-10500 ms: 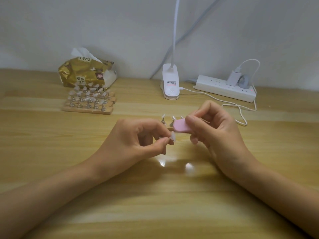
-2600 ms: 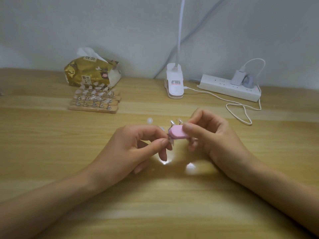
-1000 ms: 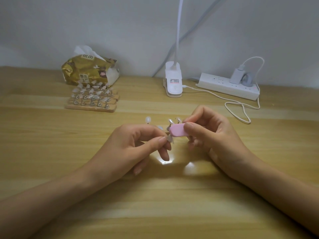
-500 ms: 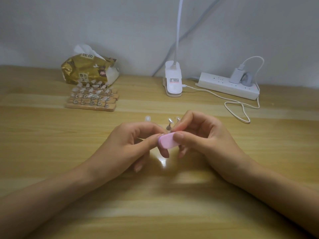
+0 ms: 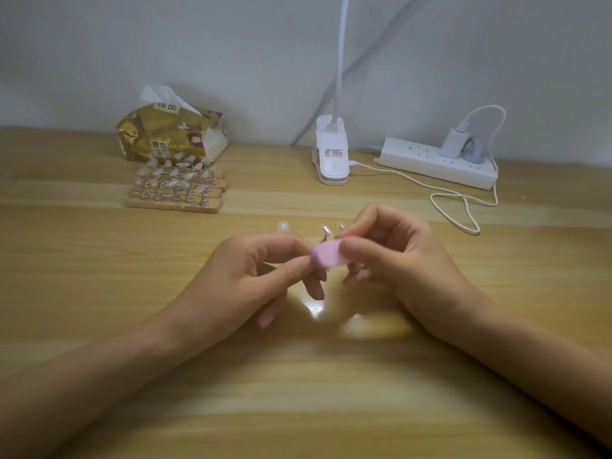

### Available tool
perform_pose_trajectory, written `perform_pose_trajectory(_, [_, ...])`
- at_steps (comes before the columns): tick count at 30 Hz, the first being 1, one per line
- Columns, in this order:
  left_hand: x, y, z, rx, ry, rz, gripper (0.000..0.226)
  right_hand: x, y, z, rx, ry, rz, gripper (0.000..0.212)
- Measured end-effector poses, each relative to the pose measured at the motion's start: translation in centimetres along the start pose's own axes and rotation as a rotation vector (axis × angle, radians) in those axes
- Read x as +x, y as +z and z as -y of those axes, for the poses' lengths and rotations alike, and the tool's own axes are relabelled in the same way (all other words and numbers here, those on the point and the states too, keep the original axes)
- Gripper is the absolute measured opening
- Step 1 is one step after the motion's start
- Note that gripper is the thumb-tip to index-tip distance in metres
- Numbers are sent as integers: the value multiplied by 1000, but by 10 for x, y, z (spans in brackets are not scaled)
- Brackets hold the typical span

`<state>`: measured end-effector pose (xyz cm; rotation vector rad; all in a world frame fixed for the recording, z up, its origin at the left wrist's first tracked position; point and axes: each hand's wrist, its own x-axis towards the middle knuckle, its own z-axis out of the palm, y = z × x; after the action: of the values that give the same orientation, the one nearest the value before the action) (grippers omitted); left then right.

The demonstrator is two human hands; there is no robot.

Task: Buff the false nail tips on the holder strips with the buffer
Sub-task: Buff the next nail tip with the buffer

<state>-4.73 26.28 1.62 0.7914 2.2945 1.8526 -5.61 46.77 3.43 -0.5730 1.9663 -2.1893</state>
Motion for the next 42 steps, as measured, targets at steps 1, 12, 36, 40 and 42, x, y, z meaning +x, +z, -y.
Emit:
perform_pose_trajectory(1, [0, 0, 0, 0, 0, -3, 17, 0, -1, 1, 17, 6, -23, 18])
perform_pose_trajectory(12, [-1, 1, 0, 21, 22, 10, 22, -1, 2, -1, -1, 10, 36, 16])
perform_pose_trajectory(36, [0, -1, -1, -110, 3, -54, 21, 2, -11, -2, 185, 27, -54, 13])
perform_pose_trajectory(40, [0, -3, -2, -160, -24, -88, 14, 1, -8, -4, 182, 31, -17, 4])
perform_pose_trajectory(42, [0, -3, -2, -177, -26, -78, 15, 2, -10, -5, 168, 35, -23, 7])
